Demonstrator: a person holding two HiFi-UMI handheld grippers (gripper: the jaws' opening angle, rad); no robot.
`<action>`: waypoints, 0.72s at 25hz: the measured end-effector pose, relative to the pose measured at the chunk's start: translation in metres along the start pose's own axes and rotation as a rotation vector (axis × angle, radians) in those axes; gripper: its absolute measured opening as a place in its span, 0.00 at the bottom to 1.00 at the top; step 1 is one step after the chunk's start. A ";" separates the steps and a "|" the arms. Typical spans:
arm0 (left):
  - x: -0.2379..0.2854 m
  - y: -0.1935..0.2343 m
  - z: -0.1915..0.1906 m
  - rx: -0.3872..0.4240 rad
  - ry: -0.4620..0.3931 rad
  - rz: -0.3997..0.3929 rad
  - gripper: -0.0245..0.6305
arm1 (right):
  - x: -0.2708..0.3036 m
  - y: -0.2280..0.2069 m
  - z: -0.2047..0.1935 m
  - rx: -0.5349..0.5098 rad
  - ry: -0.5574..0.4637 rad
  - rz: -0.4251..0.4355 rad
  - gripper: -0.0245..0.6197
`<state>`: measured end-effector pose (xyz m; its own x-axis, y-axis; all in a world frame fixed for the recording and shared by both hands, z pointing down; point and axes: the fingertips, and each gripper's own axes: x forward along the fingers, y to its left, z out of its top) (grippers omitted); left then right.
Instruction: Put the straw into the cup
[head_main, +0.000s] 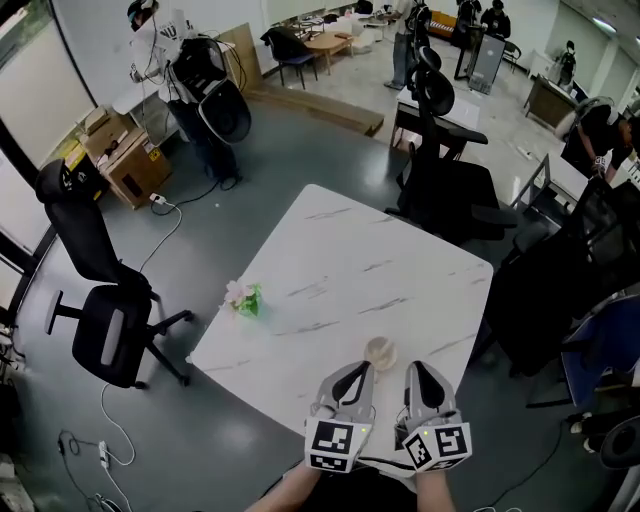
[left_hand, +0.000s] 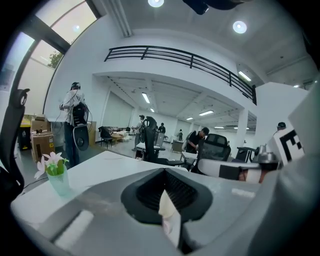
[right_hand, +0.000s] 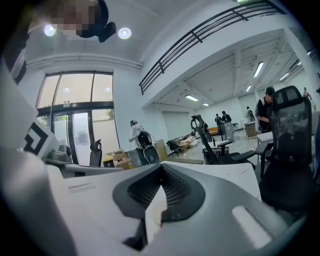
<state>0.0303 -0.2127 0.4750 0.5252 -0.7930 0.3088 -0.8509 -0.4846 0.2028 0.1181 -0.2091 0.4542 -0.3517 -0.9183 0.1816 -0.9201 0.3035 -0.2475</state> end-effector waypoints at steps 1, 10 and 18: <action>-0.002 -0.002 0.005 0.006 -0.015 -0.001 0.04 | -0.004 0.002 0.004 -0.006 -0.007 0.000 0.02; -0.022 -0.012 0.031 0.053 -0.102 0.000 0.04 | -0.025 0.023 0.022 -0.084 -0.041 0.005 0.02; -0.039 -0.017 0.051 0.110 -0.154 0.019 0.04 | -0.038 0.026 0.036 -0.087 -0.100 0.007 0.02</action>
<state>0.0240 -0.1925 0.4127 0.5086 -0.8453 0.1637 -0.8610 -0.5000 0.0929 0.1134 -0.1754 0.4066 -0.3432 -0.9356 0.0828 -0.9307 0.3269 -0.1641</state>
